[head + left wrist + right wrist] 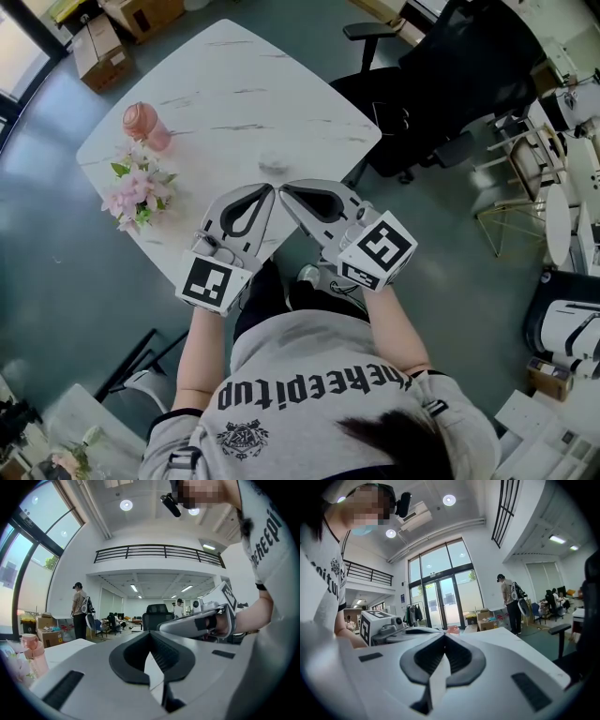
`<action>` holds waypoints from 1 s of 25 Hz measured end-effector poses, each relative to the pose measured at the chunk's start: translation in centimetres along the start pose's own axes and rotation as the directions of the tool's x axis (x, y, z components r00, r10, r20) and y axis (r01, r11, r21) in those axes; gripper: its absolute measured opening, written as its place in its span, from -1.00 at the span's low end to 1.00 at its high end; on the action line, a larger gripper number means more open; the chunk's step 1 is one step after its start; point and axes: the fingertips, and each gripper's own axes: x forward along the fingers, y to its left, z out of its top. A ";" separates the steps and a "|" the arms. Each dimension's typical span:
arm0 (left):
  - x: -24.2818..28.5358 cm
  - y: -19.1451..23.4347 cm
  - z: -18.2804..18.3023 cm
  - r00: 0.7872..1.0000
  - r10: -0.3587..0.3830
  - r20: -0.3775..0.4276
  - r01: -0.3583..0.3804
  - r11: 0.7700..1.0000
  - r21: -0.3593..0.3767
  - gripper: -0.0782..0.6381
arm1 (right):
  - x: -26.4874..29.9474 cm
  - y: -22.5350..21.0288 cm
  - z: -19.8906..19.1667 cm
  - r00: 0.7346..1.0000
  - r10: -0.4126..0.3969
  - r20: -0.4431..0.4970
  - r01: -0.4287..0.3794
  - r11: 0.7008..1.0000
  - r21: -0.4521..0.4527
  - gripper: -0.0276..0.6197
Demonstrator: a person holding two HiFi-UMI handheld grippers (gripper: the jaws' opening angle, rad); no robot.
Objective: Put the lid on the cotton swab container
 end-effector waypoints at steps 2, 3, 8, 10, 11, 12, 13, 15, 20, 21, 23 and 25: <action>-0.1 -0.5 0.4 1.000 0.002 0.011 -0.002 1.000 0.000 -0.74 | -0.3 0.3 0.1 1.000 0.012 -0.002 -0.012 1.000 -0.010 -0.88; -0.2 -0.7 0.5 1.000 0.004 0.015 -0.004 1.000 0.002 -0.74 | -0.5 0.5 0.2 1.000 0.017 -0.003 -0.017 1.000 -0.015 -0.88; -0.3 -1.7 0.9 1.000 0.014 0.020 -0.015 1.000 0.008 -0.74 | -1.4 0.7 0.5 1.000 0.018 0.009 -0.017 0.999 -0.030 -0.88; -0.2 -2.0 1.1 1.000 0.017 0.024 -0.017 1.000 0.006 -0.74 | -1.8 0.6 0.6 1.000 0.019 0.016 -0.018 0.999 -0.029 -0.88; -0.2 -2.1 1.2 1.000 0.017 0.026 -0.017 1.000 0.006 -0.74 | -2.0 0.6 0.7 1.000 0.018 0.020 -0.018 0.999 -0.030 -0.88; -0.2 -2.2 1.3 0.999 0.018 0.029 -0.018 1.000 0.009 -0.74 | -2.1 0.5 0.7 1.000 0.017 0.024 -0.016 0.999 -0.030 -0.88; -0.2 -2.3 1.4 0.999 0.019 0.034 -0.019 1.000 0.014 -0.74 | -2.3 0.5 0.7 1.000 0.015 0.028 -0.014 0.999 -0.030 -0.88; -0.2 -2.4 1.6 0.999 0.024 0.041 -0.025 1.000 0.018 -0.74 | -2.6 0.4 0.8 0.999 0.013 0.035 -0.012 1.000 -0.028 -0.88; 0.1 -3.1 2.1 0.999 0.025 0.043 -0.026 0.999 0.019 -0.74 | -3.3 0.1 0.9 0.999 0.010 0.045 -0.009 1.000 -0.027 -0.88; 0.2 -3.2 2.1 0.999 0.026 0.045 -0.027 0.999 0.023 -0.74 | -3.4 0.0 1.0 0.999 0.012 0.047 -0.010 1.000 -0.029 -0.88; 0.3 -3.4 2.4 0.998 0.030 0.048 -0.031 0.999 0.029 -0.74 | -3.6 0.0 1.2 0.999 0.017 0.051 -0.015 0.999 -0.033 -0.88; 0.5 -3.6 2.5 0.998 0.038 0.046 -0.040 0.999 0.032 -0.74 | -3.8 -0.1 1.2 0.998 0.022 0.051 -0.020 0.999 -0.037 -0.88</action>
